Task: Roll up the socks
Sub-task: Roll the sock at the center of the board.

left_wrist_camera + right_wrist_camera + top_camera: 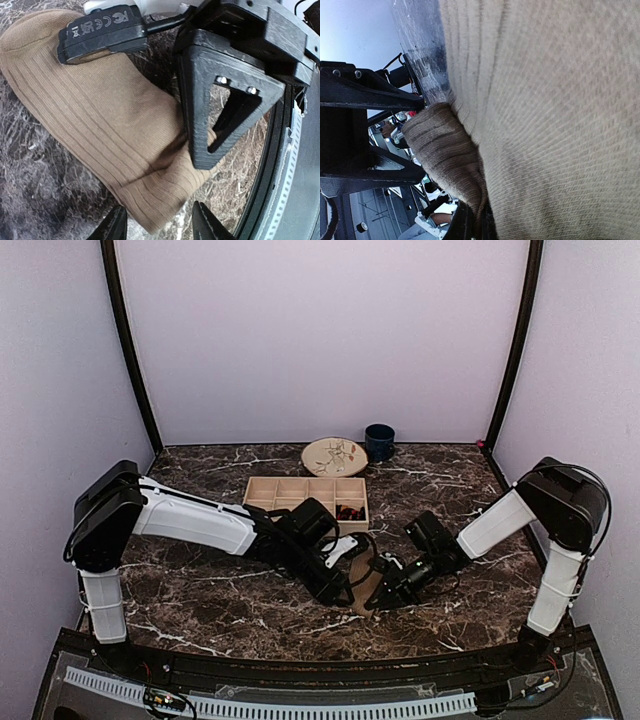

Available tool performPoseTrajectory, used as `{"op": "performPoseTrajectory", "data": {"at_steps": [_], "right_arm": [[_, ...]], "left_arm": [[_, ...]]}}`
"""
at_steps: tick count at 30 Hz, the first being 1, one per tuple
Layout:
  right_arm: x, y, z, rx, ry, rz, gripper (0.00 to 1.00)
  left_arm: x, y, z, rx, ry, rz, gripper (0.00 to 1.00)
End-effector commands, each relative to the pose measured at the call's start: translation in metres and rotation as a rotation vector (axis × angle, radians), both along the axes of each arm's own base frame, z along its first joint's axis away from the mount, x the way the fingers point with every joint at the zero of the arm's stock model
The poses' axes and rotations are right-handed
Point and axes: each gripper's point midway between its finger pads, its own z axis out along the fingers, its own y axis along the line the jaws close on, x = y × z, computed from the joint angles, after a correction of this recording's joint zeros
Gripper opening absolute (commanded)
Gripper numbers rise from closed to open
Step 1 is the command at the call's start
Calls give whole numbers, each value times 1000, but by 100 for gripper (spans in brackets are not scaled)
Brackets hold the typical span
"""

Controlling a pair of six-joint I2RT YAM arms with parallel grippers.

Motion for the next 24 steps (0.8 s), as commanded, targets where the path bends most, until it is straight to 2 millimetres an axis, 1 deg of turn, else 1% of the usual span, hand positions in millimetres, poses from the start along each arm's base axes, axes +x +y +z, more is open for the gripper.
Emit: {"op": "performPoseTrajectory", "data": {"at_steps": [1,4,12,16,19,20,24], "right_arm": [[-2,-3,-3,3,21,-2,0],[-1,-3,-2,6,19,-2,0],[0,-1,-1,16,23,-6,0],[1,-1,-2,9,12,-4,0],[2,-3,-5,-19,-6,1,0],[1,-5,-7,-37,-8,4,1],[4,-9,-10,-76,-51,17,12]], "left_arm": [[6,-4,-1,30,-40,7,46],[6,-4,-10,73,-35,2,42],[3,0,-21,121,-38,9,36],[7,2,-24,146,-47,37,33],[10,4,-32,183,-41,62,31],[10,4,-35,196,-37,66,30],[11,6,-41,228,-25,85,28]]}}
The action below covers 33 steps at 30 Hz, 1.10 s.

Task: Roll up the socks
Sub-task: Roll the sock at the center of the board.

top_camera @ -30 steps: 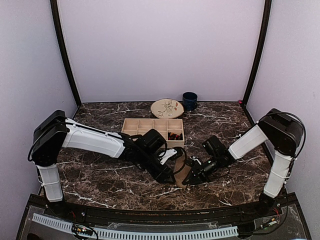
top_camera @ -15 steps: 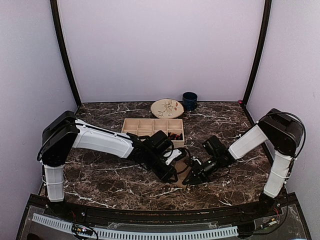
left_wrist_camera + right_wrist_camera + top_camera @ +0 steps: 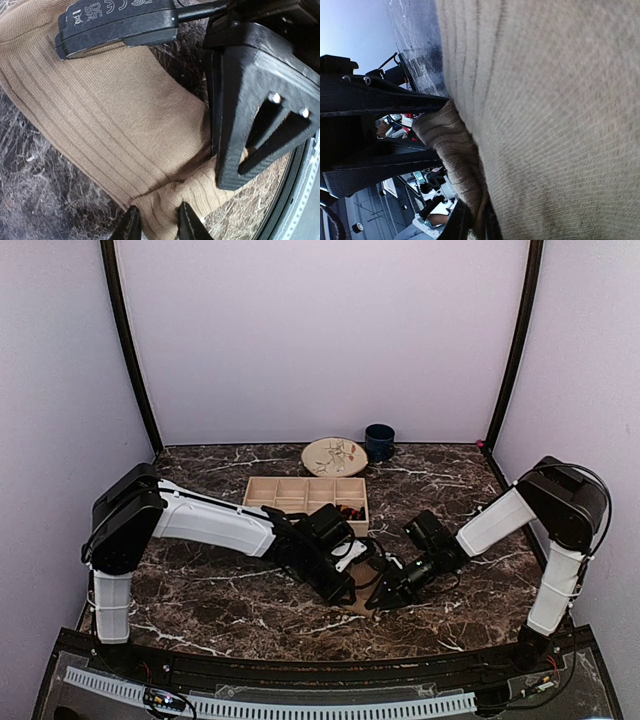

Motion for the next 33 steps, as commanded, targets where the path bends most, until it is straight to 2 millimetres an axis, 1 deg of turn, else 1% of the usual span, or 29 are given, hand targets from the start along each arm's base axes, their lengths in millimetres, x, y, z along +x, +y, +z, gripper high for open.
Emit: {"op": "performPoseTrajectory", "data": {"at_steps": [1,6,13,17,28,33], "right_arm": [[4,-7,-8,-69,-43,6,14],[8,-11,-8,-101,-84,-10,20],[12,-16,-7,-133,-130,-39,26],[14,-19,-4,-144,-157,-58,31],[12,-32,-1,-190,-212,-105,33],[21,-40,9,-224,-308,-138,33]], "left_arm": [[0,14,-21,113,18,44,27],[-1,17,-28,148,39,66,23],[-4,21,-35,173,71,88,21],[-8,22,-38,184,98,91,20],[-11,20,-40,193,131,95,20],[-14,19,-41,192,151,89,20]]}}
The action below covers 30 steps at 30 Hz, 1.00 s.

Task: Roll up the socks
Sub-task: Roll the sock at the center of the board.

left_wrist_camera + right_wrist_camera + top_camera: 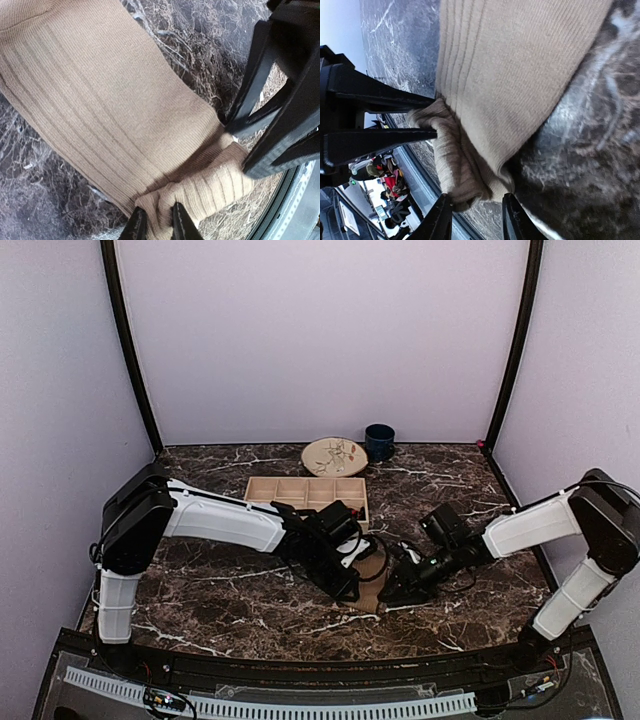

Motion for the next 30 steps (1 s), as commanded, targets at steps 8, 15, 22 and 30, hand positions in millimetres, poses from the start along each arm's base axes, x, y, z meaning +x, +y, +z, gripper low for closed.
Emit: {"op": "performPoseTrajectory", "data": {"at_steps": [8,15,22,30], "right_arm": [[33,-31,28,-173,-364,-78,35],[34,-39,49,-342,-640,-70,36],[13,-24,64,-474,-897,42,39],[-24,8,72,-533,-1107,216,48]], "left_arm": [[-20,25,-38,153,98,-30,20],[-24,21,-38,143,133,-45,20],[-29,21,-39,149,177,-73,20],[-29,25,-37,137,245,-79,20]]}}
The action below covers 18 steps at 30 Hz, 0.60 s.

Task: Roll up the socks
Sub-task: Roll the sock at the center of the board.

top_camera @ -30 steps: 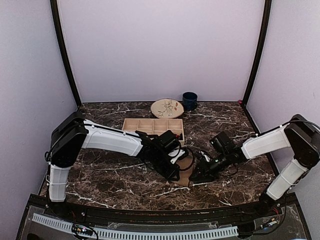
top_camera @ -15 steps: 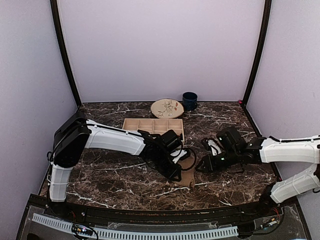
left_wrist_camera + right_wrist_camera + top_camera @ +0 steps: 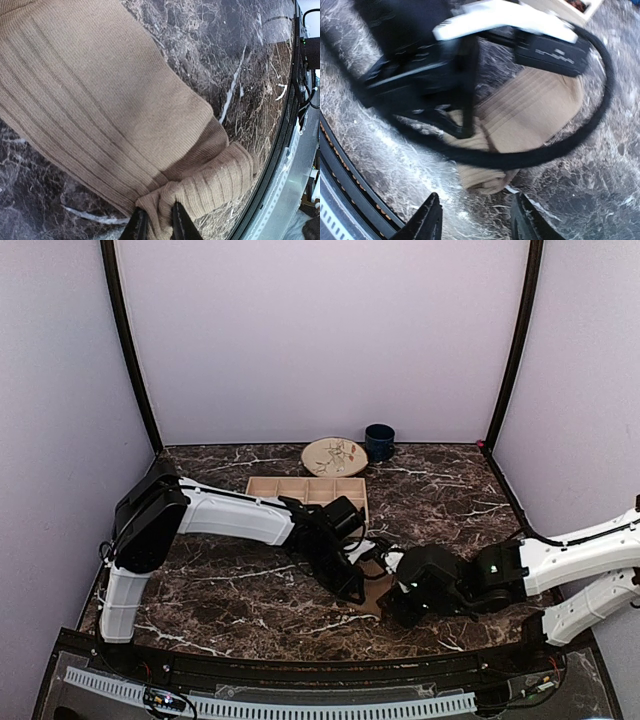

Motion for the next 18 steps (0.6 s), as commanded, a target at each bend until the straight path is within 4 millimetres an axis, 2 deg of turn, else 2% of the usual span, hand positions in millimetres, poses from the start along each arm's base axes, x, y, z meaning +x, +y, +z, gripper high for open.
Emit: {"op": "performPoseTrajectory", "data": {"at_steps": [1,6,18], "right_arm": [[-5,11,7,-111,-157,49,49],[-18,20,-10,-200,-174,94,55],[-10,26,-31,-334,-227,127,58]], "left_arm": [[-20,37,-37,169,110,-23,20],[-20,38,-35,164,129,-32,20],[-27,37,-30,152,181,-68,19]]}}
